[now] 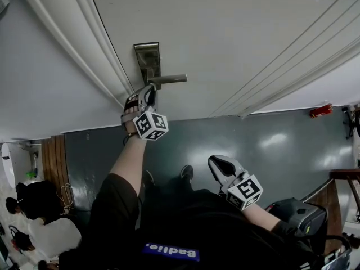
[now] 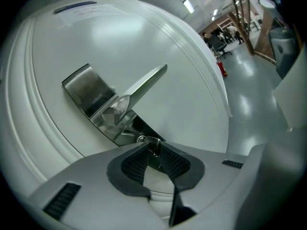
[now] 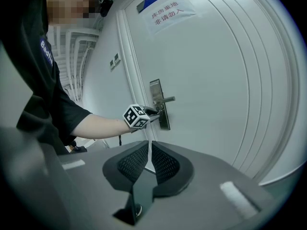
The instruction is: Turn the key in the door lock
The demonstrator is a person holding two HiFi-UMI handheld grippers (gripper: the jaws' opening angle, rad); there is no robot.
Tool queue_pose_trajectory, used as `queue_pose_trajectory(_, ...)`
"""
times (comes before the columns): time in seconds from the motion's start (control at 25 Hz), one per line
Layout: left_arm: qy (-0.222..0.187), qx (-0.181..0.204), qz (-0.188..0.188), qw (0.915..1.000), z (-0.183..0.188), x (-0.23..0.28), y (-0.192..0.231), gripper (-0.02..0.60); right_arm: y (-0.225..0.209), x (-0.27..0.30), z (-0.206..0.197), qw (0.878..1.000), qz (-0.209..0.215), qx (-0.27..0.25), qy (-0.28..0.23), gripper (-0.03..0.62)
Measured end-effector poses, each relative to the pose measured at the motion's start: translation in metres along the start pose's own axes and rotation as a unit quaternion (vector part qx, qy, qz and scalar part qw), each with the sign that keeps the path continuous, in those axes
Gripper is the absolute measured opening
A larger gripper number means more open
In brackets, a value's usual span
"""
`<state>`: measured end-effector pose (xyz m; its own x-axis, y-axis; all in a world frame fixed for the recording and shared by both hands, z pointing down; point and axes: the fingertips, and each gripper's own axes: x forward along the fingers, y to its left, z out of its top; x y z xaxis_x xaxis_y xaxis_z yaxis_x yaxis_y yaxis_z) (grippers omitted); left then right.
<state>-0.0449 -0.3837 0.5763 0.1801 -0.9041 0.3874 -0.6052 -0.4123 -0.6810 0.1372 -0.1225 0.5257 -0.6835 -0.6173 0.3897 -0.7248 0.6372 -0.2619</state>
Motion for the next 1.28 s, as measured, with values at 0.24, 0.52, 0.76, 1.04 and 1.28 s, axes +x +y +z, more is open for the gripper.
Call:
queue_pose_trajectory(0.24,0.007,-0.118,0.021,0.9928,0.002,0.001,0.005,0.074,-0.007,-0.004,-0.002,1.000,0.001,-0.002,0.007,0.020)
queue_pose_trajectory(0.52,0.008,-0.219,0.019,0.9754,-0.001,0.006,0.011,0.075,-0.019,-0.015,-0.004,1.000,-0.006,0.000,0.004,0.020)
queue_pose_trajectory(0.76,-0.009,-0.370,0.019,0.9287,-0.005,0.004,0.013,0.055,-0.029,-0.023,-0.005,1.000,-0.011,0.005,0.000,0.020)
queue_pose_trajectory(1.04,-0.039,-0.538,0.009,0.8422,-0.009,0.003,0.014,0.046,-0.035,-0.028,-0.005,1.000,-0.014,0.018,-0.009,0.018)
queue_pose_trajectory(1.28,-0.076,-0.663,-0.009,0.7451,-0.012,0.003,0.014,0.032,-0.039,-0.032,-0.005,0.999,-0.011,0.029,-0.014,0.018)
